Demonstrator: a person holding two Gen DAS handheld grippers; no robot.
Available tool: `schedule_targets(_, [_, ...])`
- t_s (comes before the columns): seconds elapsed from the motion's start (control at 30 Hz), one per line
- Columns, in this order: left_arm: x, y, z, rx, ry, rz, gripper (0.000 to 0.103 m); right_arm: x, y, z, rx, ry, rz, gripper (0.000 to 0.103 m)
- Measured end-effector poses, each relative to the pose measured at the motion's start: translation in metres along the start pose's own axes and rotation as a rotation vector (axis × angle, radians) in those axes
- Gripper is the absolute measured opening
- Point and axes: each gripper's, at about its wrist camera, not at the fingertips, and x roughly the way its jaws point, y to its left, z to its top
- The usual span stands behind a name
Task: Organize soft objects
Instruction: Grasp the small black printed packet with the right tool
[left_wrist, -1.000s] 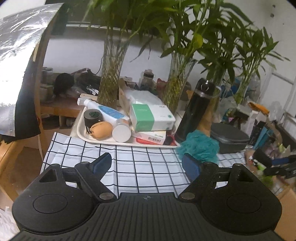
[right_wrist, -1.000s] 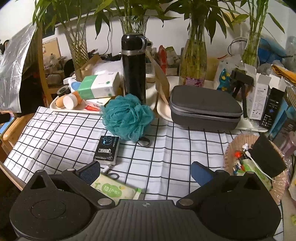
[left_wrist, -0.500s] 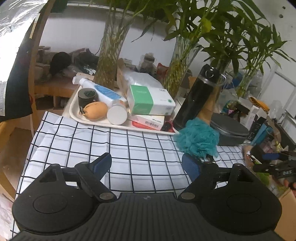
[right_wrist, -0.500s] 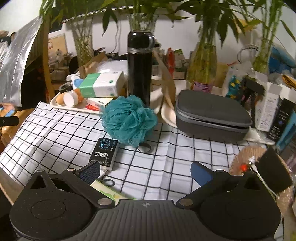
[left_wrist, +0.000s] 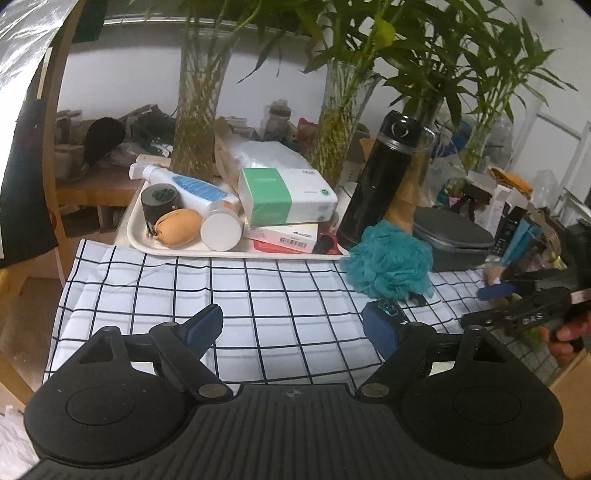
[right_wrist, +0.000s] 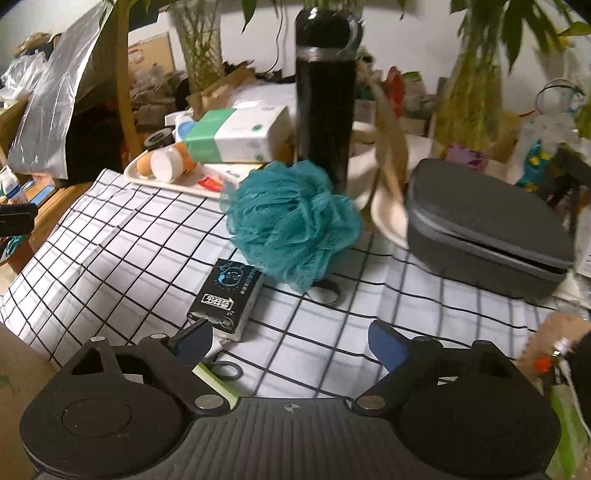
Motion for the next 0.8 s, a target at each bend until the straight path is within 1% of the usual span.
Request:
schedule_targets(0.1, [0.001, -0.002, 0.0, 0.015, 0.005, -0.002, 0.084, 0.015, 0.005, 0.003, -0.022, 0.023, 0.039, 0.09])
schedule_targets(0.17, [0.001, -0.001, 0.0, 0.014, 0.004, 0.01, 0.084, 0.025, 0.01, 0.006, -0.041, 0.04, 0.069, 0.088])
schedule_targets(0.3, [0.003, 0.001, 0.002, 0.006, 0.018, 0.01, 0.084, 0.043, 0.019, 0.01, -0.088, 0.063, 0.126, 0.087])
schedule_targets(0.4, [0.004, 0.001, 0.003, 0.007, 0.02, 0.015, 0.084, 0.055, 0.024, 0.013, -0.117, 0.079, 0.151, 0.086])
schedule_targets(0.57, [0.007, 0.004, 0.003, -0.005, 0.032, 0.027, 0.084, 0.072, 0.031, 0.017, -0.136, 0.095, 0.176, 0.085])
schedule_targets(0.8, [0.006, 0.006, 0.003, -0.001, 0.032, 0.035, 0.084, 0.094, 0.044, 0.024, -0.158, 0.109, 0.182, 0.085])
